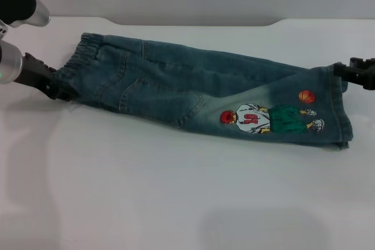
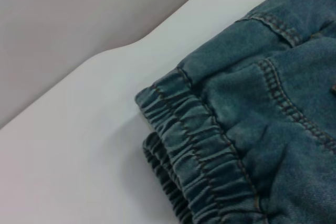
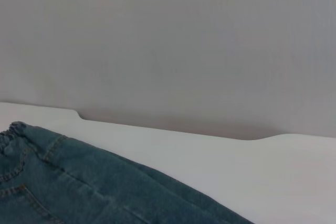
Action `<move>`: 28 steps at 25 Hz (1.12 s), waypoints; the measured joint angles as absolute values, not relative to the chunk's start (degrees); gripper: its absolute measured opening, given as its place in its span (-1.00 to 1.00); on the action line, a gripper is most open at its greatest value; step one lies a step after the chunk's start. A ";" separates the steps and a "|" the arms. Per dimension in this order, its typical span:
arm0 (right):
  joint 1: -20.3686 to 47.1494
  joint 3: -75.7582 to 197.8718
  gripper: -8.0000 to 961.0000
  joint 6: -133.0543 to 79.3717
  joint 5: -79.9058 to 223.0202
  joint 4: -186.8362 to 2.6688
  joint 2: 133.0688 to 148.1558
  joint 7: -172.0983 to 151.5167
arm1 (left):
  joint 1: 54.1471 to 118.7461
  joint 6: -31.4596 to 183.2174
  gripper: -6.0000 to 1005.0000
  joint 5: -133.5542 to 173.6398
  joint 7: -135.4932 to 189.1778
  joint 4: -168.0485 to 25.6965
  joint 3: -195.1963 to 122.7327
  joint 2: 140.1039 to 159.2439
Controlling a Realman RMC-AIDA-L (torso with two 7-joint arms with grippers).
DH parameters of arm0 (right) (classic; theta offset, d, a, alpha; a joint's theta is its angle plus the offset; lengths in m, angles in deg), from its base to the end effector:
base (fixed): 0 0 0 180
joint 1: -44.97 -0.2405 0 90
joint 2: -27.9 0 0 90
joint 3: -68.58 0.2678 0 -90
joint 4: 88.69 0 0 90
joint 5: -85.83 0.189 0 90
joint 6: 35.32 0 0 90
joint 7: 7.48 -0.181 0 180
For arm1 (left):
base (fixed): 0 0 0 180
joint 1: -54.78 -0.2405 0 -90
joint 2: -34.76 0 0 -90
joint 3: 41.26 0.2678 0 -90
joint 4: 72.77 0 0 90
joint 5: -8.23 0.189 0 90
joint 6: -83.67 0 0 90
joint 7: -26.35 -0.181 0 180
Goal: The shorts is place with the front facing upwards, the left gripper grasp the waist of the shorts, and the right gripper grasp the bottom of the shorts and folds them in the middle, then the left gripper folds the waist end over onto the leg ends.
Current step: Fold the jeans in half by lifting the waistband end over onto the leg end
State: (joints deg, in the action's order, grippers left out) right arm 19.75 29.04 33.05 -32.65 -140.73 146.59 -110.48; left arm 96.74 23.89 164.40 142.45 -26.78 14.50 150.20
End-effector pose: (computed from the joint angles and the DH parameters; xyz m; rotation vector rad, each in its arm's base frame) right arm 0.3078 0.3782 0.0265 -2.2089 0.9973 0.4473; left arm -0.3011 0.4320 0.0023 -2.3772 -0.6728 0.4472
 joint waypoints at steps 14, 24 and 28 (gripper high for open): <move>20.10 29.20 0.02 33.58 -32.56 -140.72 146.64 -110.39 | 96.41 25.76 -0.09 164.51 142.47 -26.54 14.52 150.32; 20.10 29.02 0.02 33.72 -32.56 -140.72 146.69 -110.39 | 95.22 25.54 -0.65 164.50 142.44 -23.48 14.56 150.71; 20.10 29.03 0.02 33.87 -32.41 -140.72 146.72 -110.39 | 94.65 25.48 -0.74 164.50 142.44 -22.34 14.54 151.03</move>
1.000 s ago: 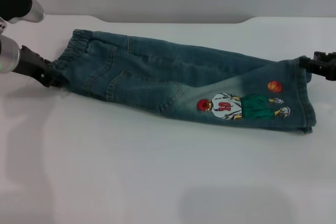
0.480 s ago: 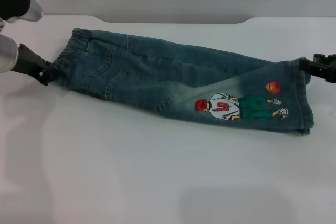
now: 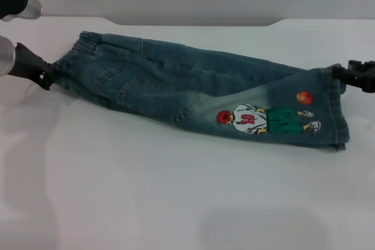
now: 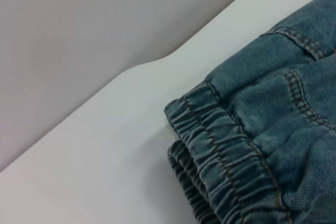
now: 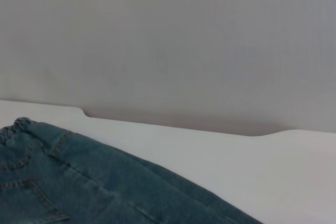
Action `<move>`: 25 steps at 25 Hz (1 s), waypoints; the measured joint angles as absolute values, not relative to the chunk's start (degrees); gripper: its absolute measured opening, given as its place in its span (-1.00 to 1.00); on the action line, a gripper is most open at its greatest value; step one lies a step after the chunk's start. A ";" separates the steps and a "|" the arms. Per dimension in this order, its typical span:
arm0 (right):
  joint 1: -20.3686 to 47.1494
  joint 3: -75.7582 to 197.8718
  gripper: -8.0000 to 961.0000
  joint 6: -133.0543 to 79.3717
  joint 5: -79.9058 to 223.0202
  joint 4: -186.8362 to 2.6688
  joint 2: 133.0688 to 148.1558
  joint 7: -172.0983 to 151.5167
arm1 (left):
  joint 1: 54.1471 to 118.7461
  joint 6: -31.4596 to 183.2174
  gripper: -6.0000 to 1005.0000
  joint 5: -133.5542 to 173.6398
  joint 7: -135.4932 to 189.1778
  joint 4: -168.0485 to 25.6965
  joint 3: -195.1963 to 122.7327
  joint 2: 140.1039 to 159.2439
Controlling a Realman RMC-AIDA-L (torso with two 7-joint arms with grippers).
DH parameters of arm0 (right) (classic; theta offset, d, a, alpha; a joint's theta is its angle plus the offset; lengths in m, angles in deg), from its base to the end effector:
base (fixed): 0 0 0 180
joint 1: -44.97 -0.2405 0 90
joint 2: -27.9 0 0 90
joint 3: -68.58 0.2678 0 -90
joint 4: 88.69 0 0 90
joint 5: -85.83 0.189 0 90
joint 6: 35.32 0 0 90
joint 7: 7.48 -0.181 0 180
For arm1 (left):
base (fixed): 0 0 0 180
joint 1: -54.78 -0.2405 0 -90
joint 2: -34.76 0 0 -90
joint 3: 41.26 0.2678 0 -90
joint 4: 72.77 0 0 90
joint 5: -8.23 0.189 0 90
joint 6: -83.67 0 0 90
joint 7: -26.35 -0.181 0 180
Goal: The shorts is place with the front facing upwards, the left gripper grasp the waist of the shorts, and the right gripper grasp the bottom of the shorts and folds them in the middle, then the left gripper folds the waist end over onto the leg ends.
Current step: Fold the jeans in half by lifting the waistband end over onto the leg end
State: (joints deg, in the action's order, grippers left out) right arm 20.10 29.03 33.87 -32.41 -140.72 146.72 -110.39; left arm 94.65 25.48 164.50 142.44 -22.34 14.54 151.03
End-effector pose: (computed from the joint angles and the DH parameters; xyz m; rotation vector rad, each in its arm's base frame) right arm 0.3075 0.3748 0.0243 -2.2192 1.0048 0.4559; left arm -0.3001 0.4355 0.0131 -2.3204 -0.6324 0.4189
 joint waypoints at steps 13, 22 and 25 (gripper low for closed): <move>19.47 29.04 0.02 33.31 -30.09 -138.00 146.76 -108.24 | 92.91 21.63 -0.80 163.44 143.79 -11.92 19.18 152.59; 17.95 29.04 0.02 31.44 -28.73 -134.71 146.70 -105.89 | 93.12 20.22 -0.80 161.58 147.39 -6.49 27.87 152.69; 17.47 29.04 0.02 30.38 -28.43 -133.81 146.75 -105.77 | 93.25 19.86 -0.81 160.68 148.61 -3.46 30.75 152.74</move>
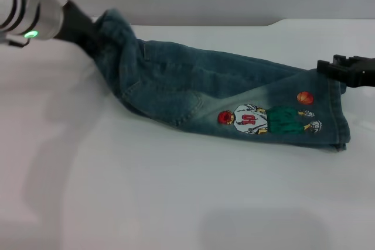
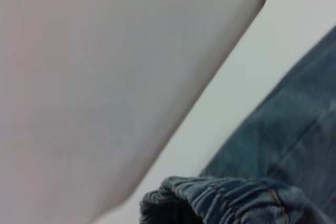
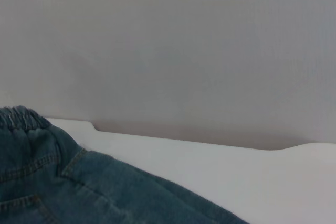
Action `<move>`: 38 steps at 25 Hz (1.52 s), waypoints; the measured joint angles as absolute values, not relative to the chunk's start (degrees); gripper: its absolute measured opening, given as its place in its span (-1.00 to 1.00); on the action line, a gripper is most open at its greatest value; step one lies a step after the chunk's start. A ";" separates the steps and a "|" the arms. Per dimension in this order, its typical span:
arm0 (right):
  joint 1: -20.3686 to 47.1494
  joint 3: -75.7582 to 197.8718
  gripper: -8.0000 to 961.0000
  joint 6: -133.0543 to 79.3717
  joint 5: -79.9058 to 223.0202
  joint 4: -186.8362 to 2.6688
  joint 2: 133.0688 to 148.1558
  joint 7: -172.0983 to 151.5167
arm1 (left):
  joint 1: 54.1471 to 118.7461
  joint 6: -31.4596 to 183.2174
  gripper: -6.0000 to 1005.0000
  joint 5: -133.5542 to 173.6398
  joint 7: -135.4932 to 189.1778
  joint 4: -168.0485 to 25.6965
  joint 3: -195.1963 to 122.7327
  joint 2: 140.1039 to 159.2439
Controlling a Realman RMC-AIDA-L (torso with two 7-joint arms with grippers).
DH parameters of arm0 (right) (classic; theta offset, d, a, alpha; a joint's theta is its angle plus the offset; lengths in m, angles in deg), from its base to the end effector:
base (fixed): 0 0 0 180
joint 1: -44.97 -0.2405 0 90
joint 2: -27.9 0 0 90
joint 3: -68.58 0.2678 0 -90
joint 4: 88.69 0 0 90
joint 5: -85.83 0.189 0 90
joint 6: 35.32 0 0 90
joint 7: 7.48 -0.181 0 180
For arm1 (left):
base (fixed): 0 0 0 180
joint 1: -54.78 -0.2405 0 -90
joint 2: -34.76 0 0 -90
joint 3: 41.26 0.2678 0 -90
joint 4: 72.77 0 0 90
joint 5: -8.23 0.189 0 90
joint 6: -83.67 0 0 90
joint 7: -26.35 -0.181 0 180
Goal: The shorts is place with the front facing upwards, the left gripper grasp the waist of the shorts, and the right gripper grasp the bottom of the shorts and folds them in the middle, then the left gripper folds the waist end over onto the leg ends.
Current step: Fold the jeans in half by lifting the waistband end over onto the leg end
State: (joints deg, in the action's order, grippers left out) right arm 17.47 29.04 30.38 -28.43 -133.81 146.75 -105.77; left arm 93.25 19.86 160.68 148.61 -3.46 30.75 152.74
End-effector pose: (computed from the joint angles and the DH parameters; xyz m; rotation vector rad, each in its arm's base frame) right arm 0.3003 0.3868 0.0083 -2.2151 0.9972 0.5206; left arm -0.2073 0.4382 -0.0013 -2.4080 -0.3102 0.3590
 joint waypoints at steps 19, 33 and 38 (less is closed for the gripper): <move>14.88 28.98 0.02 28.34 -25.70 -128.33 146.69 -103.65 | 92.91 17.45 -0.81 155.29 154.36 14.16 47.92 152.90; 13.09 19.52 0.02 31.42 -24.08 -125.61 146.81 -103.95 | 96.49 18.99 -0.81 155.59 156.41 15.69 49.72 153.12; 13.06 16.99 0.02 33.25 -22.16 -125.21 146.91 -103.78 | 97.66 19.39 -0.81 157.13 156.51 16.14 49.16 153.13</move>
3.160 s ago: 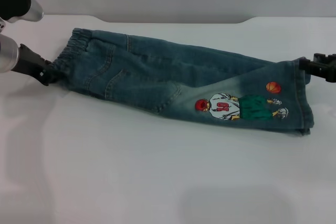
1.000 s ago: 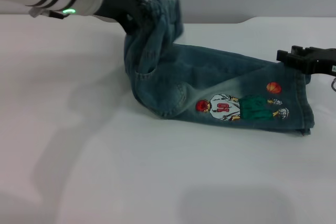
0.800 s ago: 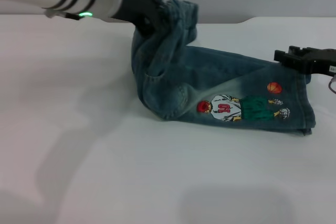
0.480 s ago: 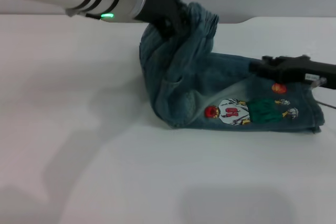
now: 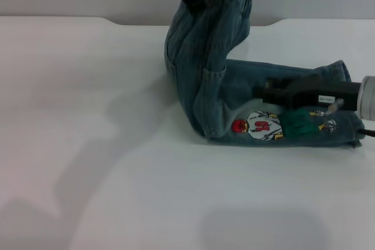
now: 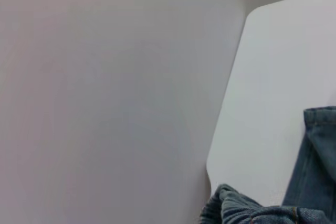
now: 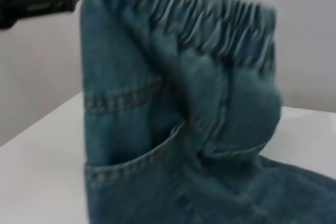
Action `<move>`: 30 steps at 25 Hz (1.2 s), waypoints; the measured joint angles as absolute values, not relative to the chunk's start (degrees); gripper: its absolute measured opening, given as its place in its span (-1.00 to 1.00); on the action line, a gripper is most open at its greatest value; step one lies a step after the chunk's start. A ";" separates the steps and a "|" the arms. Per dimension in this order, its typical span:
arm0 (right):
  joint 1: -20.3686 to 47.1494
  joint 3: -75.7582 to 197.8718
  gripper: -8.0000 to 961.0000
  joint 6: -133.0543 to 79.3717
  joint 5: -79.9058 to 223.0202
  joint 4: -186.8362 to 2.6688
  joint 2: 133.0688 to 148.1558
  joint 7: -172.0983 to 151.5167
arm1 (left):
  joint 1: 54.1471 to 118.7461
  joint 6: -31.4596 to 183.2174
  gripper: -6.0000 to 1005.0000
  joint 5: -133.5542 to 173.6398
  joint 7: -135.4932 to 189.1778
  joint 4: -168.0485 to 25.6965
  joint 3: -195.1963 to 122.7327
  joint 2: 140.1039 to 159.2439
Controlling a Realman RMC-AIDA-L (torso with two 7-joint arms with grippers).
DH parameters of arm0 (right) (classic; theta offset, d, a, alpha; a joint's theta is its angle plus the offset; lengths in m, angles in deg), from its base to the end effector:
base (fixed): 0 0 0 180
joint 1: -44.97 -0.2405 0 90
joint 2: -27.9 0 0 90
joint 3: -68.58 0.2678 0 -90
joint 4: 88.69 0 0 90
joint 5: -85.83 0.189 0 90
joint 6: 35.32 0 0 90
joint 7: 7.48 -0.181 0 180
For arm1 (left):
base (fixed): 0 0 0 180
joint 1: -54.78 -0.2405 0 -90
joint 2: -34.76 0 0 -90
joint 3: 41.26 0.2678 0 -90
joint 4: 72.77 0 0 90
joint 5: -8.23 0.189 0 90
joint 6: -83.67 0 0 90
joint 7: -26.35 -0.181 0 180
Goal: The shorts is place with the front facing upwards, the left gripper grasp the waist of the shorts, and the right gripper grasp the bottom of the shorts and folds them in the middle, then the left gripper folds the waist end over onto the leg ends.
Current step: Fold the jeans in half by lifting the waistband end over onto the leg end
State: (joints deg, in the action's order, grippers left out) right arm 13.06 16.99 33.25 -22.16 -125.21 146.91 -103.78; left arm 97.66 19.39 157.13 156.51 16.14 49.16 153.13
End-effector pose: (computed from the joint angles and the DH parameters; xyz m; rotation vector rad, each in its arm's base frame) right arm 0.2523 0.3759 -0.0539 -2.5008 0.9848 0.5754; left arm -0.0562 0.4127 -0.0313 -2.4673 0.2011 0.1483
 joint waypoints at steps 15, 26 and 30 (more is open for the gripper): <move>10.61 14.57 0.02 32.67 -19.74 -125.28 146.90 -103.72 | 99.07 19.08 -0.81 157.66 156.51 20.25 49.07 153.14; 6.09 11.70 0.02 32.70 -19.20 -123.57 147.05 -103.98 | 98.75 19.00 -0.81 157.74 156.51 22.97 49.35 153.12; 5.12 10.51 0.02 32.92 -18.36 -123.05 147.03 -104.04 | 98.42 18.45 -0.81 157.75 156.51 24.57 49.36 153.06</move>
